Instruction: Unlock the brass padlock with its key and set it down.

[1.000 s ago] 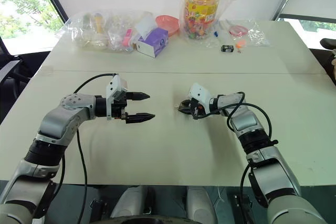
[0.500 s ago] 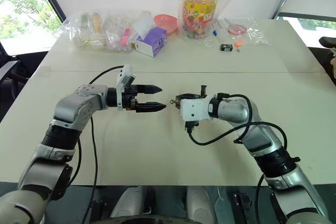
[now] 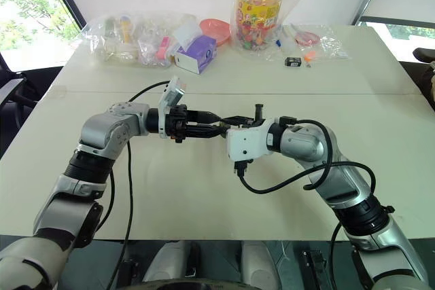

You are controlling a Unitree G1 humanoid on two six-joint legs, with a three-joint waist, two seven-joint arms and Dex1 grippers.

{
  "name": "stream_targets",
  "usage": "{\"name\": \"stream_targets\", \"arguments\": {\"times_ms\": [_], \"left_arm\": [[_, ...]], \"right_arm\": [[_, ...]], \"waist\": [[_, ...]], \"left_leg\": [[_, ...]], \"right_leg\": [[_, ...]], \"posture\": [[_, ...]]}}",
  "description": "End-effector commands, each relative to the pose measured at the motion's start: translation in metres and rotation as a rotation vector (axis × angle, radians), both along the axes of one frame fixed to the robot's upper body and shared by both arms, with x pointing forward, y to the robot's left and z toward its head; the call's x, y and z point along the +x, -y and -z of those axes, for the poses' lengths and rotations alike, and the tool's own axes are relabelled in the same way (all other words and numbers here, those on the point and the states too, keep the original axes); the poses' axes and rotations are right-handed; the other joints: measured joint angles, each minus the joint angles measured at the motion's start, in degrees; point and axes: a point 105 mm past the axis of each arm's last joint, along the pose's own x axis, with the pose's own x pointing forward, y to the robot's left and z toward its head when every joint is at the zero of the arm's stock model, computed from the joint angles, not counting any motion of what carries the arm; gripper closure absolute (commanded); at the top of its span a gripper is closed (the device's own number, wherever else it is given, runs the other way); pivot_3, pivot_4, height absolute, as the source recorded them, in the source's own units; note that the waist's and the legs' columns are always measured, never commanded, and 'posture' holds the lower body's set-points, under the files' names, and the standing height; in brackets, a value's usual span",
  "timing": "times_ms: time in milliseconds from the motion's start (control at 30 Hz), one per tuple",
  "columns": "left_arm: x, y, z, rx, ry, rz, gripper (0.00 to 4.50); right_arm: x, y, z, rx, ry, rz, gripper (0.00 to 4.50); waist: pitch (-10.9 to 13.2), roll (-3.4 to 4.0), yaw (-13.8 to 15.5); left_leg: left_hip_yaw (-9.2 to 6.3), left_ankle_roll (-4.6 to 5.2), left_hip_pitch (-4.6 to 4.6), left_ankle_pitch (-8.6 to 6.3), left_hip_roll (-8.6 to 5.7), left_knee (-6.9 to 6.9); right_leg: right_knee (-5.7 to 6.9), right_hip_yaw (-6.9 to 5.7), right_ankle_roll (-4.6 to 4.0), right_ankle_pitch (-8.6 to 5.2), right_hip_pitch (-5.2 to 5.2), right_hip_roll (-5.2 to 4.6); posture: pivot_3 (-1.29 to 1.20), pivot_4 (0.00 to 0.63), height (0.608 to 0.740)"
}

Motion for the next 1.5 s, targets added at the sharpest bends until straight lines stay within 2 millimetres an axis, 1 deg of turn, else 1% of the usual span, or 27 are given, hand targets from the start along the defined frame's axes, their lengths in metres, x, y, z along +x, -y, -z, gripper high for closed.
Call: {"name": "stream_targets", "arguments": {"times_ms": [33, 333, 600, 667, 700, 733, 767, 1000, 1100, 1167, 1233, 1367, 1500], "left_arm": [[0.001, -0.002, -0.014, 0.0, 0.057, 0.004, 2.88], [0.002, -0.007, -0.01, 0.017, 0.046, -0.004, 2.88], [0.006, -0.008, -0.013, 0.008, 0.057, -0.012, 2.88], [0.007, -0.008, -0.014, 0.006, 0.06, -0.013, 3.45], [0.007, -0.008, -0.015, 0.006, 0.06, -0.013, 3.81], [0.007, -0.008, -0.015, 0.004, 0.061, -0.013, 4.28], [0.007, -0.008, -0.016, 0.003, 0.062, -0.013, 4.42], [0.008, -0.008, -0.016, 0.005, 0.077, -0.01, 4.42], [0.006, -0.007, -0.013, 0.048, 0.174, 0.004, 4.42], [0.002, -0.004, -0.008, 0.085, 0.269, 0.026, 4.42], [0.0, -0.003, -0.006, 0.094, 0.321, 0.04, 4.42], [0.0, 0.001, -0.008, 0.087, 0.442, 0.049, 4.42], [-0.002, 0.005, -0.011, 0.081, 0.564, 0.072, 4.42]], "right_arm": [[-0.004, -0.002, -0.019, 0.019, 0.071, -0.023, 3.76], [-0.004, -0.004, -0.027, 0.014, 0.097, -0.036, 3.76], [-0.005, -0.004, -0.025, 0.004, 0.087, -0.038, 3.76], [-0.006, -0.003, -0.024, 0.002, 0.08, -0.037, 3.76], [-0.006, -0.003, -0.023, -0.002, 0.077, -0.038, 3.76], [-0.006, -0.003, -0.022, -0.005, 0.075, -0.038, 3.76], [-0.006, -0.003, -0.022, -0.008, 0.072, -0.038, 3.76], [-0.008, -0.003, -0.019, -0.021, 0.056, -0.044, 3.76], [-0.011, -0.005, -0.017, -0.006, 0.021, -0.052, 3.76], [-0.014, -0.008, -0.019, 0.031, -0.021, -0.06, 3.76], [-0.016, -0.011, -0.021, 0.067, -0.055, -0.064, 3.76], [-0.023, -0.018, -0.029, 0.173, -0.187, -0.077, 3.76], [-0.028, -0.017, -0.028, 0.206, -0.329, -0.073, 3.76]], "waist": [[0.0, 0.0, 0.0], [0.0, 0.0, 0.01], [0.0, 0.0, 0.01], [0.0, 0.0, 0.02], [0.0, 0.0, 0.02], [0.0, 0.0, 0.02], [0.0, 0.0, 0.01], [0.0, 0.0, 0.01], [0.0, 0.0, 0.02], [0.0, 0.0, 0.04], [0.0, 0.0, 0.04], [0.0, 0.0, 0.06], [0.0, 0.0, 0.13]], "left_leg": [[0.0, 0.0, 0.0, 0.0, 0.0, 0.0], [0.0, 0.0, 0.0, 0.0, 0.0, 0.0], [0.0, 0.0, 0.0, 0.0, 0.0, 0.0], [0.0, 0.0, 0.0, 0.0, 0.0, 0.0], [0.0, 0.0, 0.0, 0.0, -0.01, 0.0], [0.0, 0.0, 0.0, 0.0, -0.01, 0.0], [0.0, 0.0, 0.0, 0.0, -0.01, 0.0], [0.0, 0.0, 0.0, 0.0, 0.0, 0.0], [0.0, 0.0, 0.0, 0.0, -0.01, 0.0], [0.0, 0.0, 0.0, 0.0, -0.01, 0.0], [0.0, -0.01, 0.0, 0.0, 0.0, 0.0], [0.0, -0.01, 0.0, 0.01, 0.0, 0.0], [0.0, -0.01, 0.0, 0.01, 0.0, 0.0]], "right_leg": [[0.0, 0.0, 0.0, 0.0, 0.0, 0.0], [0.0, 0.0, 0.0, 0.0, 0.0, -0.01], [0.0, 0.0, 0.0, 0.0, 0.0, -0.01], [0.0, 0.0, 0.0, 0.0, 0.0, -0.01], [0.0, 0.0, 0.0, 0.0, 0.01, -0.01], [0.0, 0.0, 0.0, 0.0, 0.01, -0.01], [0.0, 0.0, 0.0, 0.0, 0.0, -0.01], [0.0, 0.0, 0.0, 0.0, 0.0, 0.0], [0.0, 0.0, 0.0, 0.0, 0.0, 0.0], [0.0, 0.0, 0.0, 0.0, 0.0, -0.01], [0.0, 0.0, 0.0, 0.0, 0.0, -0.02], [0.01, 0.01, 0.0, 0.0, 0.0, -0.03], [0.0, 0.0, 0.0, 0.0, 0.01, -0.04]], "posture": [[0.0, 0.15, 0.74], [0.0, 0.15, 0.74], [0.0, 0.15, 0.74], [0.0, 0.15, 0.74], [0.0, 0.15, 0.74], [0.0, 0.15, 0.74], [0.0, 0.15, 0.74], [0.0, 0.15, 0.74], [0.0, 0.15, 0.74], [0.0, 0.15, 0.74], [0.0, 0.15, 0.74], [0.0, 0.15, 0.74], [0.0, 0.15, 0.74]]}}
